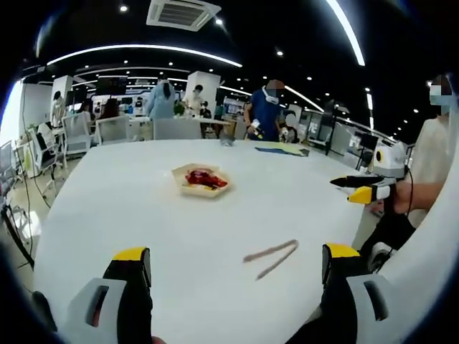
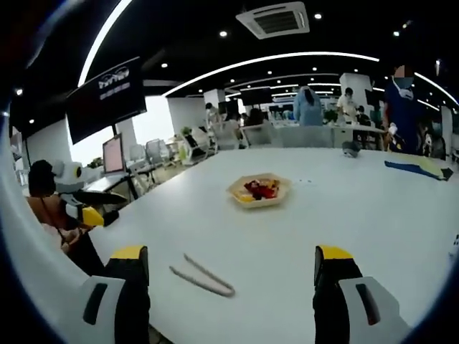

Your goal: Place the target food into the container with the food tongs after gripping and lifting it, then release it inside without dropping or visibly crushing the food.

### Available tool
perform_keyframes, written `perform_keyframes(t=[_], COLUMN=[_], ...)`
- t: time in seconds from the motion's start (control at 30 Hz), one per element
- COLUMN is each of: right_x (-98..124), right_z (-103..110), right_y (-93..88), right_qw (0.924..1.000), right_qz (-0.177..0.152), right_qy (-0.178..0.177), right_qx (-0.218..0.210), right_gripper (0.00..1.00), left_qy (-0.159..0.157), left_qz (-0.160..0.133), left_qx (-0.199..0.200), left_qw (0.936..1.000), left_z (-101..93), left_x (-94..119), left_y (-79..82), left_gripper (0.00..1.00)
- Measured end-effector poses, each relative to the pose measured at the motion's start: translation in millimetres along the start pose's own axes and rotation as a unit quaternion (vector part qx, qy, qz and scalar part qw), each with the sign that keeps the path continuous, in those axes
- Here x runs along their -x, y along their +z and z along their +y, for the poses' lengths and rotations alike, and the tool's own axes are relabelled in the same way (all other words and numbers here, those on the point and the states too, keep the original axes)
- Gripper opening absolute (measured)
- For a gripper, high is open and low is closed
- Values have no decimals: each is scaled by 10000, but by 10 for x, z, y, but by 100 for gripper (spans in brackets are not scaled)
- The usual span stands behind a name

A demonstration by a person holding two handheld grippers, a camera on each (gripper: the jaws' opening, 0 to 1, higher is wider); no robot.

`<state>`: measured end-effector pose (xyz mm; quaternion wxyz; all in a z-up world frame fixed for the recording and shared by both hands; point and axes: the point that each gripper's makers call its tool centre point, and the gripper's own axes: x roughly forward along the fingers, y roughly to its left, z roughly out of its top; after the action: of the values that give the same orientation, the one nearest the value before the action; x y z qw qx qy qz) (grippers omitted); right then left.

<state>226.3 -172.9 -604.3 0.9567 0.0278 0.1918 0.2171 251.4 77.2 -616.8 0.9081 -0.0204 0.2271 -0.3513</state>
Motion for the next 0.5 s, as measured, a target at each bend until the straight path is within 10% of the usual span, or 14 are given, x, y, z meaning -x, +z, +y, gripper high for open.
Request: perform_keyframes(t=[0.5], right_x=[132], right_z=[-165], right_y=[-68], right_qw=[9996], right_qz=[-191], right_qy=[-28], right_qx=[-203], right_gripper=[98], left_qy=[-9], left_qz=[-189], left_qx=[63], left_qw=[9998], left_z=[-172], left_x=[-100], left_y=[66], left_gripper=[99])
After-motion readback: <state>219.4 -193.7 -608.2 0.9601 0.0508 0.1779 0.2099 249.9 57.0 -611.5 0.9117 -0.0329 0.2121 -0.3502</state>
